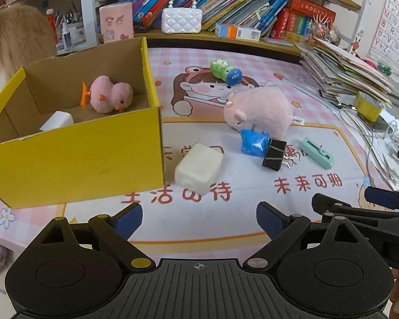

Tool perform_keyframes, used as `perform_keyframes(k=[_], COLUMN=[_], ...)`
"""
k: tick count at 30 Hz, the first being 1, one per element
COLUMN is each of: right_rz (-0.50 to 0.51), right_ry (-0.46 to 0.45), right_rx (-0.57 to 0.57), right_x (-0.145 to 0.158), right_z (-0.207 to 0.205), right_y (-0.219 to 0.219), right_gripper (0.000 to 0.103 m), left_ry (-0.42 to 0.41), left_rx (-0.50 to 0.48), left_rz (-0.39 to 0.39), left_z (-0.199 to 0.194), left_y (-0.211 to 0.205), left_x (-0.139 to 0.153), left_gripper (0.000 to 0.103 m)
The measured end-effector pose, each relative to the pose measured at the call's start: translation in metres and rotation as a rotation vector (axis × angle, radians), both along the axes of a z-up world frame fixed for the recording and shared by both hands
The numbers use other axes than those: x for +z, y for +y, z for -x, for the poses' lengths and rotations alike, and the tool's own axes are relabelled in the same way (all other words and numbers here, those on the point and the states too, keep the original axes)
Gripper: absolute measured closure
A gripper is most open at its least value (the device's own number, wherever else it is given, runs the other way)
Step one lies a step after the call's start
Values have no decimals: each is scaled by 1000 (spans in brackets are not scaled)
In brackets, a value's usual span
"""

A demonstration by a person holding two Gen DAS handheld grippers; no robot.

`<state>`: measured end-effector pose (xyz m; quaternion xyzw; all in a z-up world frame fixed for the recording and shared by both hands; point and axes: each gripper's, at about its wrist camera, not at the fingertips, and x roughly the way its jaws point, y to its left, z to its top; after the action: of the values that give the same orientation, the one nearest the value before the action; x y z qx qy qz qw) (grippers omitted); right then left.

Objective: Organize objects
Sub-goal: 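Grasp the black binder clip with the right tool while the left tool grasps the white foam block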

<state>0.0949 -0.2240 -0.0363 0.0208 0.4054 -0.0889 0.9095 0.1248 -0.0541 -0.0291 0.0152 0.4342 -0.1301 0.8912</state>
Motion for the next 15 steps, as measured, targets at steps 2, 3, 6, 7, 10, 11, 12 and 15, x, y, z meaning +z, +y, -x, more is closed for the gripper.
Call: perform_keyframes(k=[2, 3, 6, 7, 10, 11, 12, 15], right_rz=[-6, -11, -37, -46, -72, -82, -89, -113], right_ry=[-7, -10, -13, -14, -15, -14, -14, -13], right_rx=[7, 10, 33, 41, 70, 81, 88, 117], right_x=[0, -1, -2, -2, -3, -4, -5, -7], right_z=[-5, -7, -13, -15, -24, -28, -31, -42], right_y=[-6, -10, -17, -19, -23, -25, -25, -26], right_gripper=[23, 24, 27, 28, 31, 31, 32, 35], left_ry=[-3, -7, -15, -17, -11, -6, 0, 19], left_rx=[2, 6, 16, 23, 44, 53, 61, 83], left_rz=[4, 4, -2, -5, -16, -20, -25, -34], left_z=[-2, -3, -7, -8, -12, -14, -15, -19], left_y=[-5, -8, -15, -16, -19, -20, -20, -20], left_x=[0, 1, 2, 2, 2, 1, 0, -3], left_gripper=[9, 9, 10, 10, 10, 11, 11, 11])
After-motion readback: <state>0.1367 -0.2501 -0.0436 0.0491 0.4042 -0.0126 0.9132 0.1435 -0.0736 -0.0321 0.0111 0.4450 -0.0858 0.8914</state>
